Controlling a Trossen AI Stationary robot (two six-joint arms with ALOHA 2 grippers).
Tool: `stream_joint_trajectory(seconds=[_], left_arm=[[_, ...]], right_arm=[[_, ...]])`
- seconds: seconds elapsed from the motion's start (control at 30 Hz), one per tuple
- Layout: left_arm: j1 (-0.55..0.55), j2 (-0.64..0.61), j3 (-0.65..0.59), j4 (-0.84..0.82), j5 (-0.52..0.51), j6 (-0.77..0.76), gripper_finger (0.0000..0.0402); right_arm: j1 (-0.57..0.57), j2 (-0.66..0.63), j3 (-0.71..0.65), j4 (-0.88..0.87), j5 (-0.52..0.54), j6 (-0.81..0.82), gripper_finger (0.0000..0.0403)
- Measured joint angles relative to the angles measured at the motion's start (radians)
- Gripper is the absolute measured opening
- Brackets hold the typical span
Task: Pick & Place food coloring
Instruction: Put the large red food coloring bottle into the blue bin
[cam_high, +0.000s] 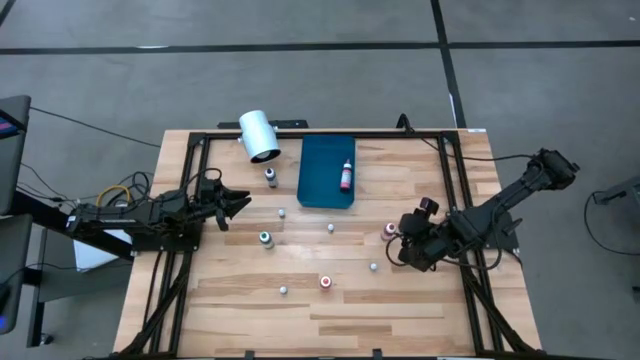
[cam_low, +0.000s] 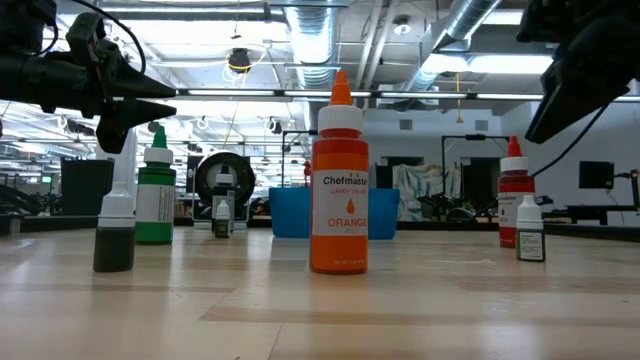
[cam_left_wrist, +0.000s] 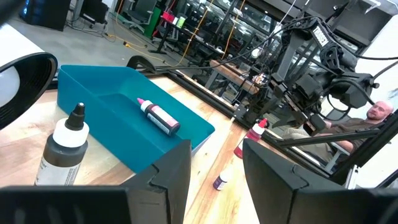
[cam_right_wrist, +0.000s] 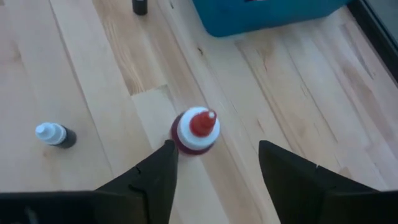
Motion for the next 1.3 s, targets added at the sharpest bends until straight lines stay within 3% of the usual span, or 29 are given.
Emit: stream_joint_trajectory(seconds=[0.4, 0.63, 1.03, 1.3], left_arm=[[0.000, 0.000, 0.000, 0.000, 0.000, 0.000, 0.0136], [0.000, 0.000, 0.000, 0.000, 0.000, 0.000, 0.0136], [0.000, 0.000, 0.000, 0.000, 0.000, 0.000, 0.0136], [0.000, 0.000, 0.000, 0.000, 0.000, 0.000, 0.0136]], right_arm=[[-0.035, 0.000, 0.000, 0.045, -0.003, -0.028, 0.0220], [-0.035, 0.001, -0.067, 0.176, -0.002, -0.021, 0.0214], [-0.082, 0.001, -0.105, 0.223, 0.023, -0.020, 0.0203], [-0.081, 0.001, -0.166, 0.332, -0.019, -0.020, 0.0187]])
